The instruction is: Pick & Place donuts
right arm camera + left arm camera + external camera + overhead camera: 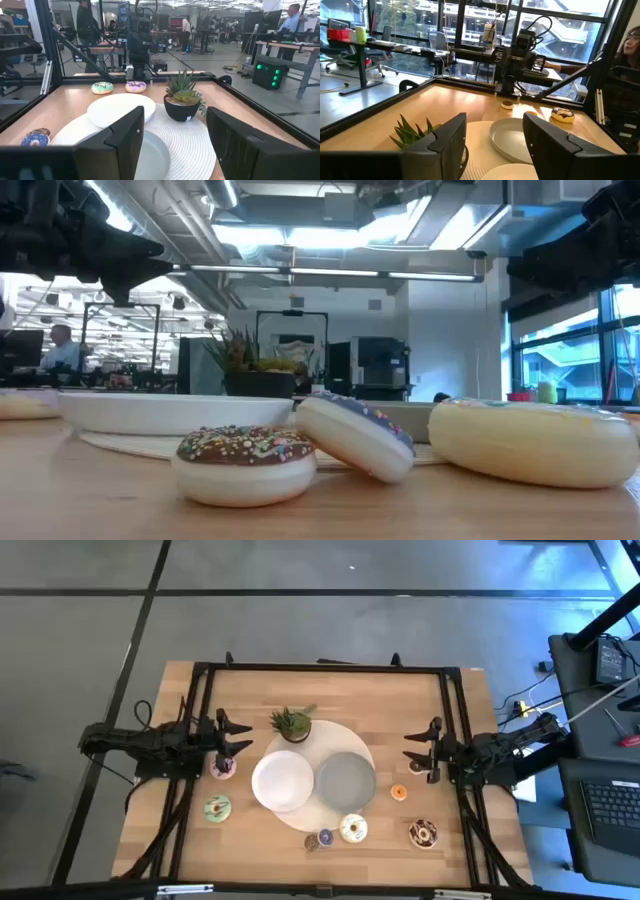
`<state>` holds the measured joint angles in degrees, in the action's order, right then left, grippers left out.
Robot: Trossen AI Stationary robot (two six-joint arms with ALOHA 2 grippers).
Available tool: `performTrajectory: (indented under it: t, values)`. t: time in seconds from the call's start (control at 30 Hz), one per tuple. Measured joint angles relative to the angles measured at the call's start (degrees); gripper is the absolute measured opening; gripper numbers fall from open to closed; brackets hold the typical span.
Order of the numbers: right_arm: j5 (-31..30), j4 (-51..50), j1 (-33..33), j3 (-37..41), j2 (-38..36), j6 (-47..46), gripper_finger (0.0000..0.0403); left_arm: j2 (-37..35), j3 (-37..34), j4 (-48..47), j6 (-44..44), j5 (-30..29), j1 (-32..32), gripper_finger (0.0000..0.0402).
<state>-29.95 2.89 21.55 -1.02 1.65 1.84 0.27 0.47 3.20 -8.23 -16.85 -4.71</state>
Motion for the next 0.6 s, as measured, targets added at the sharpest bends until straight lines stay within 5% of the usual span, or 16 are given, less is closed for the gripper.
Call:
performTrajectory:
  t: [0.6]
  values:
    - [0.0,0.0,0.0,0.0,0.0,-0.1,0.0216,0.0,0.0,0.0,0.0,0.0,0.0,0.0189]
